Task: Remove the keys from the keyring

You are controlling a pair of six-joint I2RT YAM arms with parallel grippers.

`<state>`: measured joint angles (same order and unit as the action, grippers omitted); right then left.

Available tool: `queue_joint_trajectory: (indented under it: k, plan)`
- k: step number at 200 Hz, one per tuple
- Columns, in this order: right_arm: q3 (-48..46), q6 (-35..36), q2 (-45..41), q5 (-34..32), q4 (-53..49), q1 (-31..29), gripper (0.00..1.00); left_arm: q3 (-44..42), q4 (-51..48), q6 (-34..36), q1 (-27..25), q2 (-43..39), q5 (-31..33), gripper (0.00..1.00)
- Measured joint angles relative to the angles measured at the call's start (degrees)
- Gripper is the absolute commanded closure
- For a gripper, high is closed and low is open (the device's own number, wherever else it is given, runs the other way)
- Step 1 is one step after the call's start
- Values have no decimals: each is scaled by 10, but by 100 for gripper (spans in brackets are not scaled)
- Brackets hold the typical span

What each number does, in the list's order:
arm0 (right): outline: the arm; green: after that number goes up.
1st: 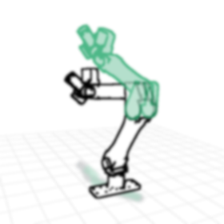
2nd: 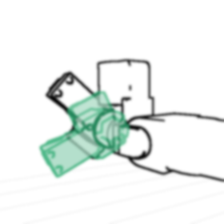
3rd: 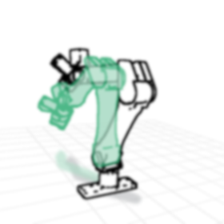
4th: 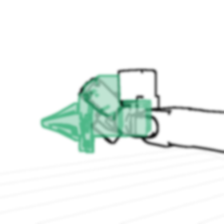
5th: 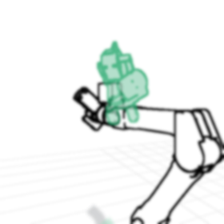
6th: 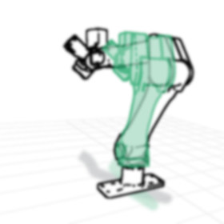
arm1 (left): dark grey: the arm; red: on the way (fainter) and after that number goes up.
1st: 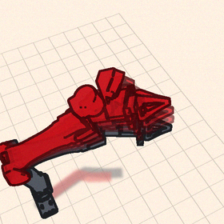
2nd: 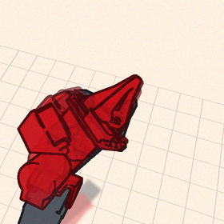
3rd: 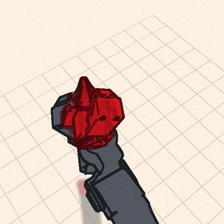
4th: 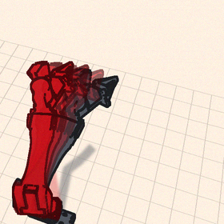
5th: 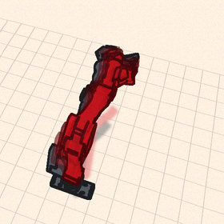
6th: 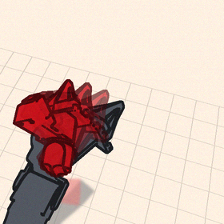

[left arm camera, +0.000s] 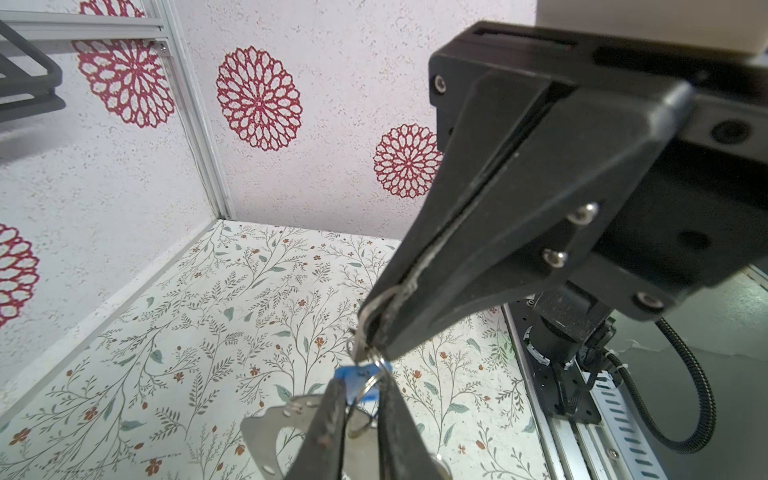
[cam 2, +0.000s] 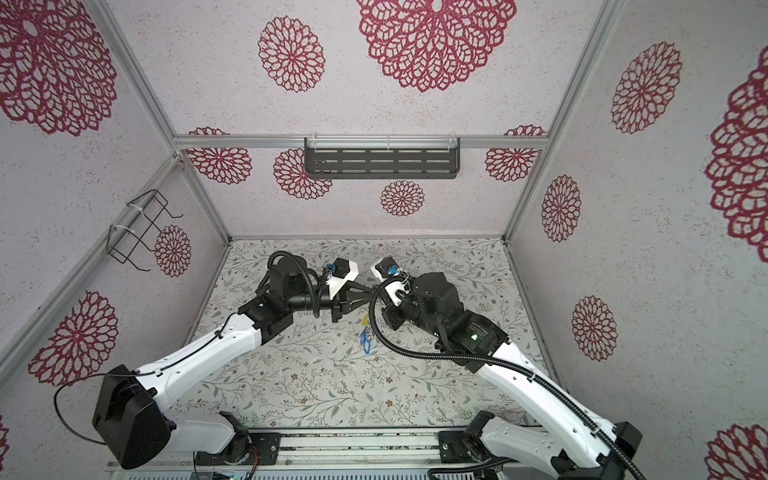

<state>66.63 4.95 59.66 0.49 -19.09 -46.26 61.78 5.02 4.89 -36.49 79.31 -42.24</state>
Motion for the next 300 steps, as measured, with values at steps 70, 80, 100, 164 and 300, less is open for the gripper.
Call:
queue_joint_trajectory:
  k: [70,80,100,164,300]
  plan:
    - [0,0,0,-2,4,0,100,0,4,-16,0,0,-23,100]
    - [0,0,0,-3,4,0,100,0,4,-17,0,0,-23,100]
    - [0,0,0,-8,3,0,100,0,5,-22,0,0,-20,100]
    - [-1,-2,-14,-61,-4,0,100,-17,67,-133,7,-10,14,100]
    - [-43,-21,-16,-48,67,-3,100,-76,218,-419,-2,-47,143,100]
